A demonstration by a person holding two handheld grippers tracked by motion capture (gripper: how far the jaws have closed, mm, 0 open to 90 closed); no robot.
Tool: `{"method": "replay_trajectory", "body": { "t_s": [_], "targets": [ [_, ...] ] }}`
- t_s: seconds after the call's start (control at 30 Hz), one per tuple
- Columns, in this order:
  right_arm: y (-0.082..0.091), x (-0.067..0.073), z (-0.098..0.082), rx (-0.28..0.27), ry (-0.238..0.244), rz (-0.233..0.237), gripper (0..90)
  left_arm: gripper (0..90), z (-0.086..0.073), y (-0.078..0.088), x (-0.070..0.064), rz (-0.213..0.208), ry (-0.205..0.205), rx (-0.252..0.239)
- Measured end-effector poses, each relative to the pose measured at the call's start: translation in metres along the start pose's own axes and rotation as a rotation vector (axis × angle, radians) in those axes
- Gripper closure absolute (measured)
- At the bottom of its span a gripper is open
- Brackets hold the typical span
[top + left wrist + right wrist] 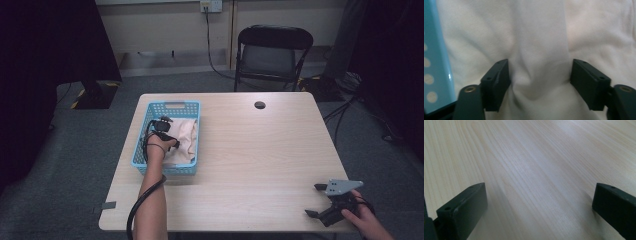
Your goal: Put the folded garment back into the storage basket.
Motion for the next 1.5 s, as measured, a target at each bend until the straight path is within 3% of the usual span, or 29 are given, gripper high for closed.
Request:
{"method": "replay_trajectory", "body": {
  "t_s": [0.13,0.17,0.2,0.23,0.33,0.47,0.6,0.67,0.77,0.9,1.07,1.5],
  "targets": [
    [0.000,0.000,0.000,0.000,0.000,0.000,0.0,19.9,0.001,-0.003,0.001,0.014,-0.002,-0.013],
    [0.000,0.000,0.000,0.000,0.000,0.000,0.0,14.7,0.001,-0.004,0.003,0.047,0.004,-0.010],
    [0.000,0.000,0.000,0.000,0.000,0.000,0.0,4.5,-0.001,-0.007,0.007,0.072,0.056,-0.015],
    [0.000,0.000,0.000,0.000,0.000,0.000,0.0,0.0,-0.002,-0.008,0.009,0.059,0.074,-0.032],
    [0.000,0.000,0.000,0.000,0.000,0.000,0.0,0.4,0.000,-0.006,0.008,0.063,0.054,0.003],
    [0.000,0.000,0.000,0.000,0.000,0.000,0.0,0.5,0.001,-0.006,0.008,0.056,0.064,0.004],
    [0.000,0.000,0.000,0.000,0.000,0.000,0.0,3.7,0.003,-0.002,0.008,0.035,0.050,0.011],
    [0.000,0.000,0.000,0.000,0.000,0.000,0.0,5.1,0.005,0.002,0.006,0.004,0.052,-0.003],
    [0.000,0.000,0.000,0.000,0.000,0.000,0.0,4.8,0.009,0.009,0.002,0.000,0.035,-0.029],
    [0.000,0.000,0.000,0.000,0.000,0.000,0.0,4.5,0.013,0.018,-0.005,-0.040,0.037,-0.077],
    [0.000,0.000,0.000,0.000,0.000,0.000,0.0,4.3,0.015,0.025,-0.012,-0.065,0.016,-0.090],
    [0.000,0.000,0.000,0.000,0.000,0.000,0.0,4.5,0.014,0.037,-0.019,-0.094,0.021,-0.140]
  ]
}}
Point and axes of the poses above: each handheld gripper's, and its own axes: y roughly backward along the jaws, z roughly out of its top, x roughly to its left, the point moved 3 cm from there along -y, roughly forward along the jaws, and after that the axes turned 12 degrees about -z, right-handed, at the moved point
